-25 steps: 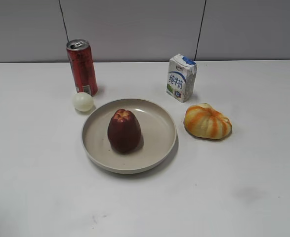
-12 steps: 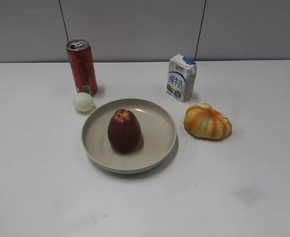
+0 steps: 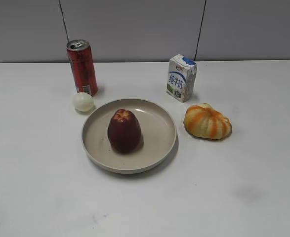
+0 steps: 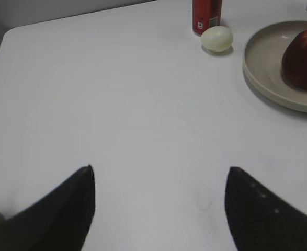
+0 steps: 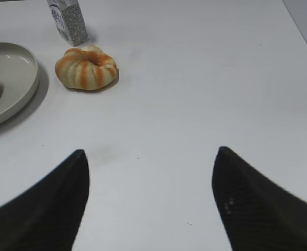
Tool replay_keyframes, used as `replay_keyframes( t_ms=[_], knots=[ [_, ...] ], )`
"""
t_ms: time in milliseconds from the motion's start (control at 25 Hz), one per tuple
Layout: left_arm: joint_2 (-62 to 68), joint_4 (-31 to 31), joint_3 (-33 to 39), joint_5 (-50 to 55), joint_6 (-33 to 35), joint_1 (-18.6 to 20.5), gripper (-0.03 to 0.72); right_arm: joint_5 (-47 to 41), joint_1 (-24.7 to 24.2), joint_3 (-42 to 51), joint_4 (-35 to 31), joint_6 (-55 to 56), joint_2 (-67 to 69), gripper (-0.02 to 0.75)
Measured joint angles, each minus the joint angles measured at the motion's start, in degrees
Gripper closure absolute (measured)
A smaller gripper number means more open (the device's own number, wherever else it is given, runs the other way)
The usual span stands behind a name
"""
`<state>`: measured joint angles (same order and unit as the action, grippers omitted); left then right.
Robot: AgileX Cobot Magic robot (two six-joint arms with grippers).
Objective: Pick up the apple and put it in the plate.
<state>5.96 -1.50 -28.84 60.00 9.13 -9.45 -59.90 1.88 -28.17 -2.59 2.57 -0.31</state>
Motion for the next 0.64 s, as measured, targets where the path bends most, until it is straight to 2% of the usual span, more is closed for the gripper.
replay_keyframes(
  t_ms=[640],
  knots=[
    [-6.25, -0.06, 0.0, -0.19, 0.0, 8.31, 0.162, 0.0, 0.0, 0.0, 0.01, 0.0, 0.0, 0.153]
  ],
)
